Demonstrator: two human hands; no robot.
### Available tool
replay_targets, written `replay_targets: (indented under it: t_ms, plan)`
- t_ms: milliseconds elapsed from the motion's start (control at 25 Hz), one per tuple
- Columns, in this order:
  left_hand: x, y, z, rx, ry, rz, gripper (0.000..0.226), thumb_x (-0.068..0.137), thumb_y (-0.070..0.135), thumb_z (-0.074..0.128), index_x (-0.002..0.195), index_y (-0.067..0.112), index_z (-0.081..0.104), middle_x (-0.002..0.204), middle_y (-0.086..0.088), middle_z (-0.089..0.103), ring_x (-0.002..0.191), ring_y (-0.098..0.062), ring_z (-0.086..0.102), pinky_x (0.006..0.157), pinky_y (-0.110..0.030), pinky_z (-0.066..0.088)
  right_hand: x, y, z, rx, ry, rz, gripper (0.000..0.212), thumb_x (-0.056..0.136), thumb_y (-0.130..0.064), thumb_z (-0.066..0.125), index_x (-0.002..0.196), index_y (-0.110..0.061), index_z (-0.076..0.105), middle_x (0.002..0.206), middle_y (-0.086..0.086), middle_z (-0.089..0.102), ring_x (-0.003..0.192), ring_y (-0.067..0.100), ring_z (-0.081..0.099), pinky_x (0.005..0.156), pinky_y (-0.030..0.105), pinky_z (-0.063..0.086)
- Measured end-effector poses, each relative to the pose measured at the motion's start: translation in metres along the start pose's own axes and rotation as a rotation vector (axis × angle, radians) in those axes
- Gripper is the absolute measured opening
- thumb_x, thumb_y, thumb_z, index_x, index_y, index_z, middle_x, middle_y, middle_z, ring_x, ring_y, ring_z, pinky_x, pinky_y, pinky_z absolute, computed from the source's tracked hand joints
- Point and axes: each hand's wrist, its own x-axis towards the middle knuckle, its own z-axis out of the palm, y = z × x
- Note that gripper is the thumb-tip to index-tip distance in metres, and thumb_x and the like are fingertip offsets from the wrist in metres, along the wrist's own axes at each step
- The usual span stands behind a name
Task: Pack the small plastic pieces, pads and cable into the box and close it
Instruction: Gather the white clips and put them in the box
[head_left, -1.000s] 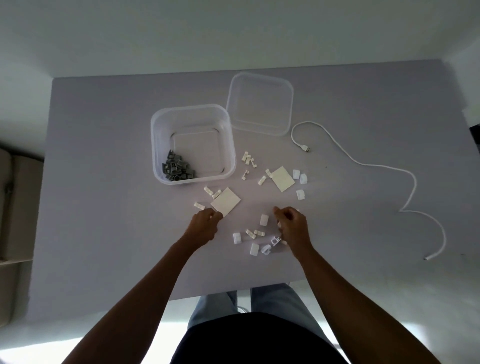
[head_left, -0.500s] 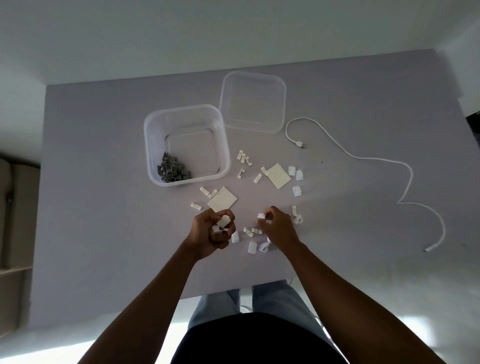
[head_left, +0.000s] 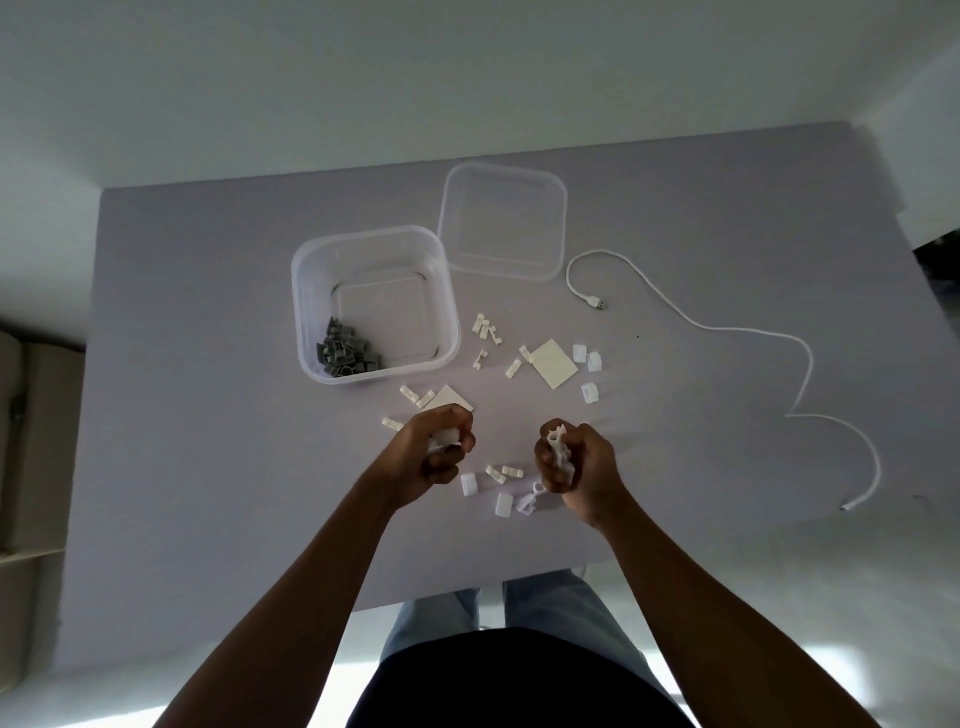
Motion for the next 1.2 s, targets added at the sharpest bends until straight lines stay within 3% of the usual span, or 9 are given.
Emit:
replay_targets:
  t_ms: [160, 320, 400, 520, 600, 800, 1000, 1120, 1200]
  plan:
    - [0.004, -0.014, -0.004, 0.206, 0.075, -0.04, 0.021, 0.096, 0.026, 0.056, 0.091, 0.007, 0.062, 0.056, -0.001, 0.044, 0.042, -0.009, 0.026, 0.044, -0.022, 0.021, -0.012, -0.003, -0.001, 0.006, 0.039, -0.016, 0.03, 0.096, -0.03, 0.037, 0.079, -0.011, 0.055, 0.068, 0.011, 0.058, 0.05, 0.015, 0.055, 0.041, 0.019, 0.041]
    - [0.027, -0.039, -0.007, 1.031, 0.26, 0.035, 0.043, 0.092, 0.04, 0.061, 0.062, 0.009, 0.058, 0.051, 0.003, 0.049, 0.047, -0.012, 0.048, 0.06, -0.024, 0.038, -0.022, -0.011, 0.011, -0.267, 0.181, -0.17, 0.041, 0.1, -0.04, 0.047, 0.07, -0.014, 0.058, 0.057, 0.005, 0.055, 0.042, 0.012, 0.047, 0.042, 0.019, 0.037]
    - [0.034, -0.051, -0.007, 1.2, 0.364, 0.002, 0.048, 0.093, 0.044, 0.058, 0.055, 0.015, 0.053, 0.057, 0.001, 0.056, 0.06, -0.02, 0.06, 0.067, -0.025, 0.038, -0.02, -0.006, 0.006, -0.538, 0.266, -0.296, 0.039, 0.099, -0.037, 0.052, 0.069, -0.013, 0.06, 0.052, 0.0, 0.054, 0.04, 0.011, 0.046, 0.042, 0.021, 0.038]
    - [0.034, -0.061, -0.003, 1.415, 0.449, -0.065, 0.053, 0.09, 0.061, 0.051, 0.074, 0.011, 0.063, 0.083, -0.008, 0.068, 0.079, -0.025, 0.067, 0.068, -0.029, 0.045, -0.018, 0.01, -0.015, -0.889, 0.293, -0.418, 0.018, 0.097, -0.032, 0.057, 0.102, -0.016, 0.065, 0.07, -0.004, 0.066, 0.056, 0.009, 0.061, 0.054, 0.022, 0.049]
    - [0.034, -0.065, 0.003, 1.544, 0.458, -0.1, 0.061, 0.088, 0.066, 0.048, 0.09, 0.007, 0.065, 0.092, -0.01, 0.069, 0.081, -0.023, 0.066, 0.069, -0.03, 0.048, -0.019, 0.026, -0.036, -1.159, 0.227, -0.386, 0.027, 0.097, -0.037, 0.056, 0.122, -0.029, 0.053, 0.094, -0.003, 0.07, 0.077, 0.008, 0.068, 0.067, 0.021, 0.056]
    - [0.041, -0.076, 0.014, 1.755, 0.414, -0.121, 0.058, 0.093, 0.06, 0.045, 0.108, 0.007, 0.063, 0.108, -0.013, 0.068, 0.099, -0.027, 0.066, 0.08, -0.034, 0.052, -0.02, 0.056, -0.059, -1.511, 0.26, -0.338, 0.041, 0.097, -0.034, 0.057, 0.133, -0.039, 0.038, 0.105, 0.003, 0.073, 0.086, 0.018, 0.072, 0.077, 0.032, 0.061]
    - [0.044, -0.075, 0.017, 1.678, 0.398, -0.145, 0.045, 0.096, 0.045, 0.047, 0.111, 0.005, 0.063, 0.118, -0.017, 0.065, 0.109, -0.033, 0.063, 0.088, -0.037, 0.05, -0.008, 0.068, -0.056, -1.652, 0.368, -0.423, 0.026, 0.094, -0.04, 0.059, 0.117, -0.032, 0.05, 0.096, 0.003, 0.073, 0.084, 0.024, 0.07, 0.072, 0.035, 0.058]
    - [0.04, -0.058, 0.013, 1.36, 0.342, -0.193, 0.04, 0.097, 0.037, 0.047, 0.097, 0.002, 0.065, 0.097, -0.019, 0.066, 0.088, -0.03, 0.066, 0.07, -0.032, 0.046, -0.009, 0.048, -0.033, -1.227, 0.379, -0.343, 0.032, 0.092, -0.037, 0.064, 0.112, -0.013, 0.058, 0.093, -0.004, 0.068, 0.075, 0.009, 0.066, 0.066, 0.023, 0.053]
    - [0.029, -0.034, 0.011, 0.792, 0.216, -0.219, 0.027, 0.096, 0.023, 0.044, 0.081, 0.005, 0.059, 0.067, -0.013, 0.051, 0.05, -0.021, 0.049, 0.049, -0.026, 0.033, -0.015, 0.025, -0.012, -0.756, 0.347, -0.208, 0.032, 0.092, -0.034, 0.065, 0.109, -0.008, 0.06, 0.077, -0.002, 0.065, 0.056, 0.005, 0.059, 0.051, 0.019, 0.047]
